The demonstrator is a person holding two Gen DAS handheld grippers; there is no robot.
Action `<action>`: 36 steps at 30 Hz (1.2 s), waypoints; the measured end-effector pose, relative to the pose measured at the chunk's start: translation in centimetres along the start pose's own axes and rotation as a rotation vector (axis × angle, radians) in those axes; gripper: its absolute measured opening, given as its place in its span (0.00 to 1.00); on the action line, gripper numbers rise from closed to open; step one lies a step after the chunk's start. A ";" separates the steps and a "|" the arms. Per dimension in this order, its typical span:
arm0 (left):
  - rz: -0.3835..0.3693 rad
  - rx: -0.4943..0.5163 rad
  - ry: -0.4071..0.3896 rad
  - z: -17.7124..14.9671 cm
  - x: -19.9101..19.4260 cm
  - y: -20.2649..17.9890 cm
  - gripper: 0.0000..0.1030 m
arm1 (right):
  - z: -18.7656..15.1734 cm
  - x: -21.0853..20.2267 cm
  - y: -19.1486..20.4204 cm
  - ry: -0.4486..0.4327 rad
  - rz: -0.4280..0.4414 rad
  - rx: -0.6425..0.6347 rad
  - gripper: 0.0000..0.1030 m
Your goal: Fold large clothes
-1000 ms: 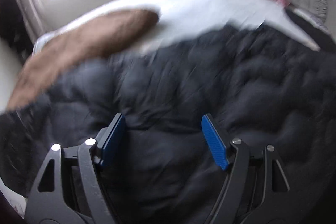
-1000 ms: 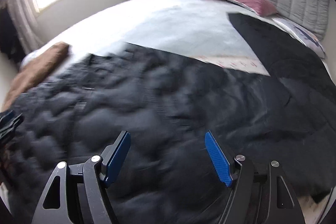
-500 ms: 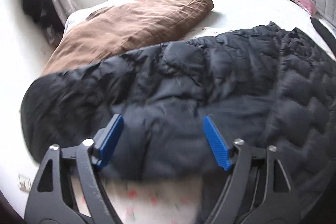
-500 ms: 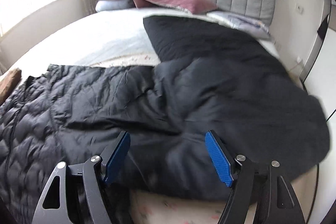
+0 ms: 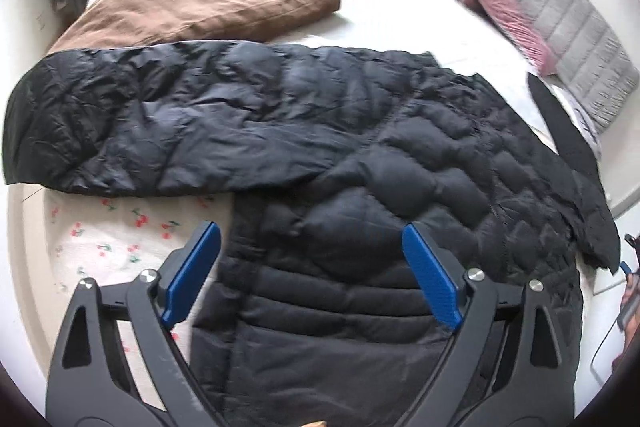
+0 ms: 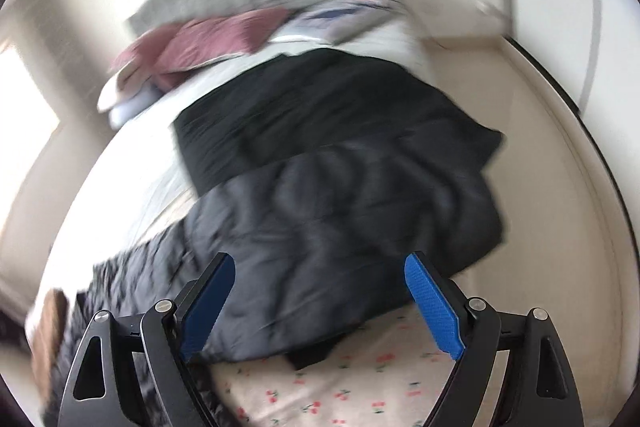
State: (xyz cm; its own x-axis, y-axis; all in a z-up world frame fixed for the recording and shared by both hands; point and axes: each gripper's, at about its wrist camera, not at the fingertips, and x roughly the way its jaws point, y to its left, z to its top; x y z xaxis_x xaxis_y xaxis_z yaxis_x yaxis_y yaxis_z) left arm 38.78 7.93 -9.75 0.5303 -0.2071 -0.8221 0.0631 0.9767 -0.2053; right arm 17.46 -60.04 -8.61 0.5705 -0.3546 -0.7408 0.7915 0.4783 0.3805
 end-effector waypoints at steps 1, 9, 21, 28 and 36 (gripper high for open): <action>-0.011 0.000 -0.003 -0.1 0.0 -0.2 0.91 | 0.2 0.3 -0.7 0.008 -0.013 0.032 0.85; -0.078 -0.002 -0.031 -1.5 3.3 -1.1 0.91 | -1.8 3.9 -3.7 0.092 -0.013 0.270 0.85; -0.209 -0.052 -0.073 -1.3 3.6 -0.6 0.91 | 0.1 3.2 -1.2 -0.006 -0.023 0.244 0.12; -0.234 -0.070 -0.069 -1.1 3.3 -0.4 0.91 | 0.8 -0.3 2.6 -0.086 -0.061 0.139 0.07; -0.241 -0.060 -0.088 -1.0 2.6 -0.5 0.91 | 1.7 -6.0 11.1 -0.213 0.043 -0.099 0.06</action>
State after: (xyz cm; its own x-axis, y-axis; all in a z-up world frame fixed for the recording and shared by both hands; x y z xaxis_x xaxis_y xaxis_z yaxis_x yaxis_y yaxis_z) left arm 39.33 6.85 -12.33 0.5780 -0.4250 -0.6967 0.1474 0.8940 -0.4230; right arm 23.24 -53.97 1.01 0.6446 -0.4889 -0.5878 0.7463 0.5691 0.3452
